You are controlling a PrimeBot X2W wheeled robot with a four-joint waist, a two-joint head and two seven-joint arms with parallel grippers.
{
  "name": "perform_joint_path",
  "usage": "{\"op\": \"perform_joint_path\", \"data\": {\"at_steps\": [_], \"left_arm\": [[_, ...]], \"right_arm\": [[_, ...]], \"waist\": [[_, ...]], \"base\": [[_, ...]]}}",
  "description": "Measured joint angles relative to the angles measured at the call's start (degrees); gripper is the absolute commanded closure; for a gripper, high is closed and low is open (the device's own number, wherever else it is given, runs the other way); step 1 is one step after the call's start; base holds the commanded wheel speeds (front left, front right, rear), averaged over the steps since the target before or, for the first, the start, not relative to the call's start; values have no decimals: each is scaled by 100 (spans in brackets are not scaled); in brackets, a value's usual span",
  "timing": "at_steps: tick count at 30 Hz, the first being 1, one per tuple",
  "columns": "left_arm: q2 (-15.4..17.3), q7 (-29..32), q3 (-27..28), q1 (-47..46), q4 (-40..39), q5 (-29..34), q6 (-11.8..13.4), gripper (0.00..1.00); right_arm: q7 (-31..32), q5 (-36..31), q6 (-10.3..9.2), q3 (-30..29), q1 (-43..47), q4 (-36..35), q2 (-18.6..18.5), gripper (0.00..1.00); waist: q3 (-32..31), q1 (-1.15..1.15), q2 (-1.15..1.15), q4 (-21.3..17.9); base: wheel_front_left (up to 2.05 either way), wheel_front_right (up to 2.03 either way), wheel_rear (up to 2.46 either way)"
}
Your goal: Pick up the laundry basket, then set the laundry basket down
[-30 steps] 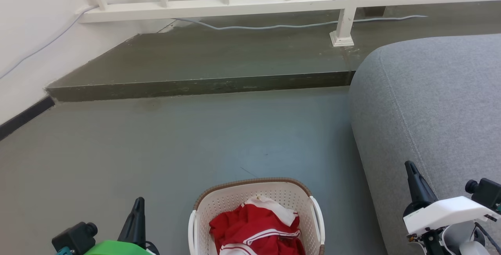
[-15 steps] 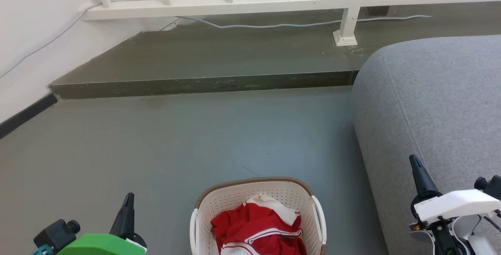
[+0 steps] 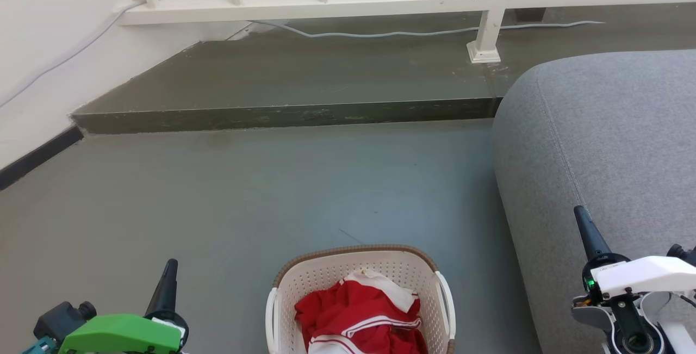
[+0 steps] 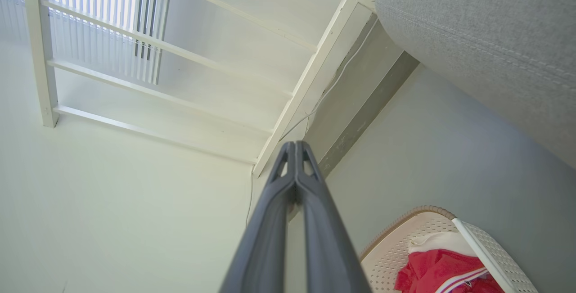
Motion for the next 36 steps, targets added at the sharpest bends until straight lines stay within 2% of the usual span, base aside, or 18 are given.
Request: {"op": "perform_joint_path", "data": {"at_steps": [36], "left_arm": [[10, 309, 541, -648, 661, -2703, -558, 100]], "right_arm": [[286, 2555, 534, -567, -588, 610, 168, 100]], "waist": [[42, 0, 0, 129]], "base": [[0, 0, 0]]}}
